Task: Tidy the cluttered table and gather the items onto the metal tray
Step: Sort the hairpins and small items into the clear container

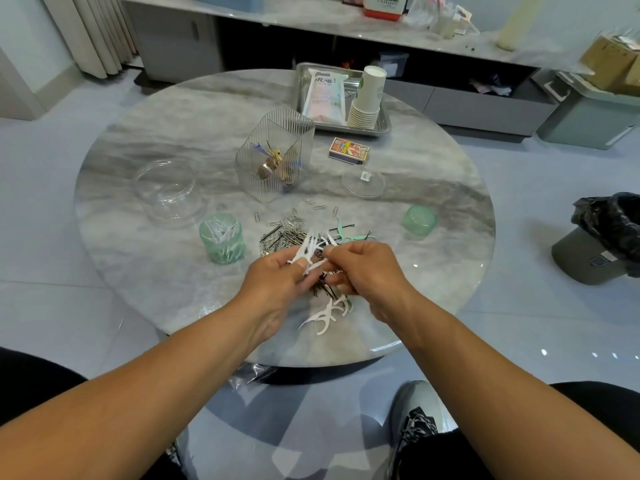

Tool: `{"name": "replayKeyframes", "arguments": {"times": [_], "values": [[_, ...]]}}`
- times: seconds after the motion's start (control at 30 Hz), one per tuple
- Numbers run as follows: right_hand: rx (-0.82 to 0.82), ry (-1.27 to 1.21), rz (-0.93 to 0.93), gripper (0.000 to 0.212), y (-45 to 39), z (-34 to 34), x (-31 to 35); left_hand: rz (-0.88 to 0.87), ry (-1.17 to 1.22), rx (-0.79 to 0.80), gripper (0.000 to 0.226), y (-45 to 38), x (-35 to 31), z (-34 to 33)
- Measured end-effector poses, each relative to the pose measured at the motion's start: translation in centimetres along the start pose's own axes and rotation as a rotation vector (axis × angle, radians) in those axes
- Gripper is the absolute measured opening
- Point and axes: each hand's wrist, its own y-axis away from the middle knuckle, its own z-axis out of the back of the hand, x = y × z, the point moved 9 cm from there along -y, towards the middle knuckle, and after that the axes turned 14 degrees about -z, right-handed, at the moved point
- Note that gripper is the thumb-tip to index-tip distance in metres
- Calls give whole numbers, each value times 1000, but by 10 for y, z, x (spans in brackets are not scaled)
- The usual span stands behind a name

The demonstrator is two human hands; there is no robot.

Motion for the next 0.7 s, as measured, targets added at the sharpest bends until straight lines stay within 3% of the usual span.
{"name": "replayKeyframes", "arguments": {"times": [0.13, 0.33, 0.4, 0.5, 0.67, 0.7], "values": [[-337, 330, 190, 5, -12, 39, 19, 91, 142, -169, 15, -5, -1, 16], [-318, 592, 187, 65, -28, 19, 4, 146, 239, -193, 22, -3, -2, 19], [-354, 665, 227, 75, -27, 9, 5, 169, 269, -200, 21, -3, 0, 21], [-371, 724, 243, 64, -27, 3, 8, 193, 307, -211, 34, -3, 2, 22], [-357, 609, 179, 11, -32, 7, 11, 214, 305, -185, 42, -3, 2, 22], [-370, 597, 175, 10, -32, 9, 12, 219, 295, -178, 42, -4, 3, 21]]}}
